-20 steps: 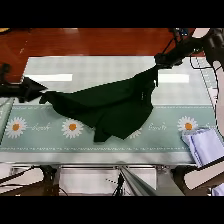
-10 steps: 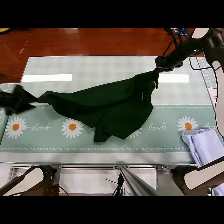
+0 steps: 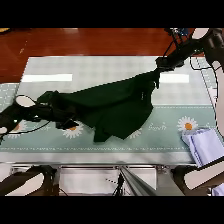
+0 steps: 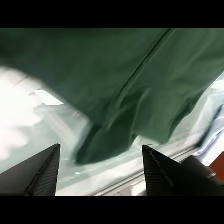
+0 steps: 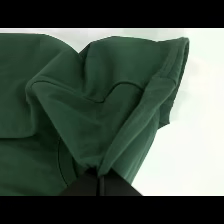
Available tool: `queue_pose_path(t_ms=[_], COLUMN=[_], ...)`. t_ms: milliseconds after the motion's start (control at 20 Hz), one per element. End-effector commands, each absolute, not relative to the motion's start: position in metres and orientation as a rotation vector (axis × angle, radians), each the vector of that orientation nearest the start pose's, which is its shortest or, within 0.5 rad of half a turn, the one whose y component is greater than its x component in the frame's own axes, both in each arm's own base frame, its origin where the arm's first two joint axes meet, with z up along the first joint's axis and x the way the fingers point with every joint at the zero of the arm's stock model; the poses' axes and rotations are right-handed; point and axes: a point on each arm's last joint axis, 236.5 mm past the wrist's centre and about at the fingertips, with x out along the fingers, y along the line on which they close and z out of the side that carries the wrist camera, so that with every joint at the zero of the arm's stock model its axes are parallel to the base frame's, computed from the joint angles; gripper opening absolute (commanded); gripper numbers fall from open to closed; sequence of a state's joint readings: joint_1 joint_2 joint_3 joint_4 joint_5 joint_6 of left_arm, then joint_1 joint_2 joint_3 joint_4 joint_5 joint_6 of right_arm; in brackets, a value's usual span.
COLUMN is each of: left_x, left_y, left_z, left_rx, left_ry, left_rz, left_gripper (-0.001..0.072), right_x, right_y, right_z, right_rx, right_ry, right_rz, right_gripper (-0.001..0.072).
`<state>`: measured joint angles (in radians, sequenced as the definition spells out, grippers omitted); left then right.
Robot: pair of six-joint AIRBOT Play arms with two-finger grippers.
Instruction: Fold the shirts.
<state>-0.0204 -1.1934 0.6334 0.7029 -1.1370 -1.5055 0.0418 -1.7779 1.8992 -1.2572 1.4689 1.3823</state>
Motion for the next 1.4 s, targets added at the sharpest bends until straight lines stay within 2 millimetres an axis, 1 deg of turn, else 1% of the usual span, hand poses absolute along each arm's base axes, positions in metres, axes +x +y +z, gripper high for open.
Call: queue_pose_path(t_ms=[0,100,200,300,350,400,450,500,550,600,650,700,750,800,900,1000,1100,1350], left_x=[0.257,0.248,0.241,0.239,0.242,0.248,0.255,0.262,0.268,0.272,0.273,0.273,0.273,0.271,0.265,0.259,0.256,0.254], left_y=[-0.201,-0.21,-0.217,-0.22,-0.221,-0.219,-0.217,-0.215,-0.213,-0.211,-0.212,-0.212,-0.213,-0.214,-0.217,-0.221,-0.223,-0.228], left_z=[-0.071,-0.081,-0.088,-0.093,-0.096,-0.098,-0.1,-0.102,-0.104,-0.105,-0.105,-0.104,-0.103,-0.101,-0.096,-0.087,-0.072,-0.023], left_rx=[-0.946,-0.934,-0.914,-0.898,-0.898,-0.905,-0.918,-0.927,-0.927,-0.928,-0.934,-0.936,-0.94,-0.943,-0.944,-0.931,-0.925,-0.893], left_ry=[1.589,1.638,1.672,1.677,1.667,1.644,1.617,1.592,1.568,1.554,1.548,1.548,1.55,1.56,1.582,1.594,1.581,1.474], left_rz=[-0.368,-0.378,-0.388,-0.385,-0.376,-0.359,-0.329,-0.303,-0.285,-0.276,-0.274,-0.276,-0.28,-0.288,-0.314,-0.363,-0.403,-0.514], left_gripper=[0.0613,0.0613,0.0613,0.0613,0.061,0.0593,0.0593,0.0567,0.0395,0.0304,0.0303,0.0251,0.0177,0.0175,0.0091,0.0091,0.0091,0.0091], right_x=[0.487,0.487,0.487,0.487,0.487,0.486,0.484,0.483,0.482,0.481,0.481,0.481,0.481,0.481,0.48,0.48,0.48,0.477], right_y=[0.093,0.093,0.093,0.093,0.093,0.093,0.093,0.093,0.093,0.093,0.093,0.093,0.093,0.093,0.093,0.092,0.091,0.091], right_z=[0.04,0.04,0.04,0.04,0.04,0.039,0.039,0.039,0.038,0.038,0.038,0.038,0.038,0.038,0.038,0.038,0.037,0.037], right_rx=[0.051,0.051,0.051,0.05,0.05,0.05,0.05,0.049,0.049,0.049,0.048,0.048,0.048,0.048,0.048,0.047,0.042,0.04], right_ry=[1.305,1.305,1.305,1.305,1.307,1.312,1.319,1.325,1.329,1.331,1.332,1.332,1.332,1.332,1.334,1.334,1.338,1.352], right_rz=[0.4,0.4,0.4,0.399,0.4,0.402,0.403,0.404,0.405,0.406,0.406,0.406,0.406,0.406,0.406,0.405,0.401,0.404], right_gripper=[0.0018,0.0019,0.0019,0.0019,0.0019,0.0019,0.0018,0.0018,0.0019,0.0019,0.0019,0.0019,0.0019,0.0019,0.0019,0.0019,0.0019,0.0019])
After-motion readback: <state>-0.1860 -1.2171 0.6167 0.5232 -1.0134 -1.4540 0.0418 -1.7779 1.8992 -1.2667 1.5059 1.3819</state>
